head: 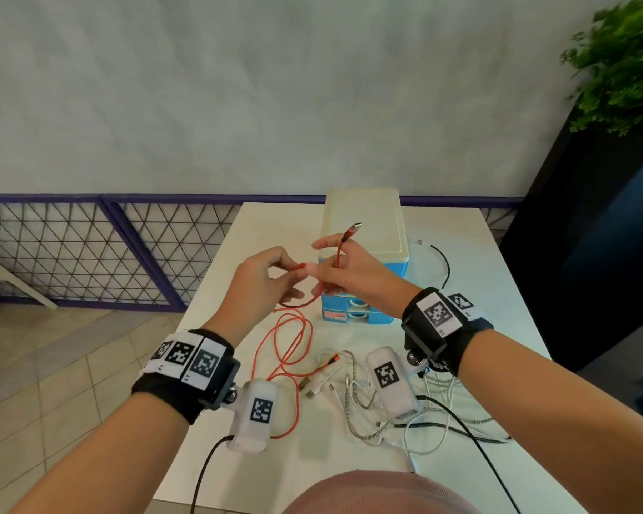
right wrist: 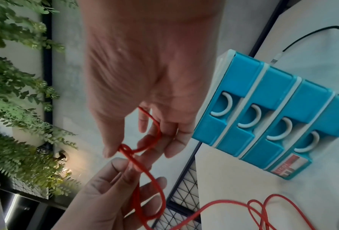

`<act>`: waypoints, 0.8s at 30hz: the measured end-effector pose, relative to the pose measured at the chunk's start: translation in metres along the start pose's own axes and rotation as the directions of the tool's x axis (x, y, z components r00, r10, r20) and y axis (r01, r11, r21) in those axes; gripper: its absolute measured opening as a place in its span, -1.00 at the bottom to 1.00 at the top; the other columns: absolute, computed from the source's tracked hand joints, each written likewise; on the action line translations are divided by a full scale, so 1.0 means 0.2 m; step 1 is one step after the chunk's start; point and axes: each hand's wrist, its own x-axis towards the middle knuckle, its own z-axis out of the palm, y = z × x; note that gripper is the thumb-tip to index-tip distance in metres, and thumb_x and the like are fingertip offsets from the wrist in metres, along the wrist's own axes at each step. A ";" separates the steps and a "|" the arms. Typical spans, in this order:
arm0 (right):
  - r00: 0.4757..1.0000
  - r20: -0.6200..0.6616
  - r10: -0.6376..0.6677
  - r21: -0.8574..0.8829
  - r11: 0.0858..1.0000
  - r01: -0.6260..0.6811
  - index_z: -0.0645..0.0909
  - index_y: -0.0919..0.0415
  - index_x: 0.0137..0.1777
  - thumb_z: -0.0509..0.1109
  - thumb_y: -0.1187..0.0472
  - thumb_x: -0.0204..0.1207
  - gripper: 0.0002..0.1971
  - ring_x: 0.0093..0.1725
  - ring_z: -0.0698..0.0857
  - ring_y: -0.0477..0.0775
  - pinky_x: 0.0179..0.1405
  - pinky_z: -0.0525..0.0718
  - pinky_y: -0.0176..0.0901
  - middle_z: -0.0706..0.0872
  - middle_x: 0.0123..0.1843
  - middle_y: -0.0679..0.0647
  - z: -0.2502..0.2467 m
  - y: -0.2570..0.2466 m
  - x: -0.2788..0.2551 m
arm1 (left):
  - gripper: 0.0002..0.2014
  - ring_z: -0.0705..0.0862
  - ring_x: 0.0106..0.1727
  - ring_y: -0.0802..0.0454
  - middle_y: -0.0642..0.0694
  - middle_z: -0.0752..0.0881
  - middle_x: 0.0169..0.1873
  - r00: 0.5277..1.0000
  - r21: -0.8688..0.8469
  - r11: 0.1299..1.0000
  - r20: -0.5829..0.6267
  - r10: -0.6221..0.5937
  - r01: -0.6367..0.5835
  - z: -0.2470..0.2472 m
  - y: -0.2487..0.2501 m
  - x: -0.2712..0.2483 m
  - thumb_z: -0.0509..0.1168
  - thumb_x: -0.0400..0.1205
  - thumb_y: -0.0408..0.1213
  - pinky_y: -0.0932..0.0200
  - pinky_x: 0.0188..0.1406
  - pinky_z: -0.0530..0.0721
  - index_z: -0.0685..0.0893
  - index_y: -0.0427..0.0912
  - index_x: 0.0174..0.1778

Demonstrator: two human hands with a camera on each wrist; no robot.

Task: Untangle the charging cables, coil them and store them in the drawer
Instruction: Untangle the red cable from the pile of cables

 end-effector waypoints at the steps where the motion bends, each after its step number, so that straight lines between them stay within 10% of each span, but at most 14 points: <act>1: 1.000 0.016 -0.007 0.025 1.000 0.006 0.37 0.13 0.44 0.49 0.23 0.51 -0.46 -0.14 0.78 0.12 0.11 0.71 0.11 0.71 -0.20 0.10 0.00 0.01 0.00 | -0.85 0.83 -0.35 0.01 -0.06 0.73 -0.13 0.999 0.001 1.000 0.010 -0.030 0.030 -0.01 0.00 0.00 0.44 0.54 -0.28 -0.02 -0.28 0.80 0.65 -0.29 -0.15; 6: 0.996 0.089 0.017 0.161 0.987 -0.031 0.31 0.08 0.54 0.39 0.51 0.51 -0.35 -0.28 0.73 0.06 0.00 0.60 0.12 0.71 -0.19 0.07 0.00 0.02 0.02 | -0.91 0.84 -0.12 -0.02 -0.17 0.77 -0.12 0.988 -0.122 0.981 0.069 -0.142 0.149 -0.02 -0.01 -0.02 0.44 0.54 -0.30 -0.02 -0.17 0.82 0.72 -0.25 -0.21; 12: 0.993 0.059 0.100 0.069 0.992 -0.104 0.48 0.14 0.35 0.36 0.35 0.58 -0.64 -0.33 0.64 -0.02 -0.13 0.59 -0.02 0.64 -0.22 0.14 0.01 0.01 0.05 | -0.91 0.78 0.08 -0.09 -0.29 0.74 0.00 0.986 -0.275 0.947 0.032 -0.163 0.165 -0.02 -0.02 -0.02 0.36 0.61 -0.34 -0.04 -0.06 0.81 0.69 -0.29 -0.15; 19: 0.992 0.031 0.122 -0.033 0.992 -0.121 0.45 0.25 0.30 0.52 0.22 0.48 -0.55 -0.04 0.80 0.00 0.16 0.71 0.02 0.76 -0.06 0.07 0.01 0.04 0.04 | -0.91 0.80 -0.11 -0.02 -0.23 0.73 -0.28 0.990 -0.162 0.982 -0.084 -0.109 0.094 -0.02 -0.03 0.00 0.29 0.65 -0.38 0.07 -0.20 0.82 0.69 -0.23 -0.13; 24: 0.986 -0.082 0.142 0.043 0.989 -0.139 0.26 0.07 0.43 0.53 0.25 0.47 -0.37 -0.11 0.83 0.09 0.02 0.78 -0.11 0.81 -0.02 0.19 0.01 0.06 0.04 | -0.90 0.84 -0.21 -0.02 -0.25 0.78 -0.23 0.986 -0.154 0.975 -0.026 -0.165 0.159 -0.03 -0.02 0.01 0.23 0.69 -0.35 0.15 -0.27 0.77 0.63 -0.25 -0.03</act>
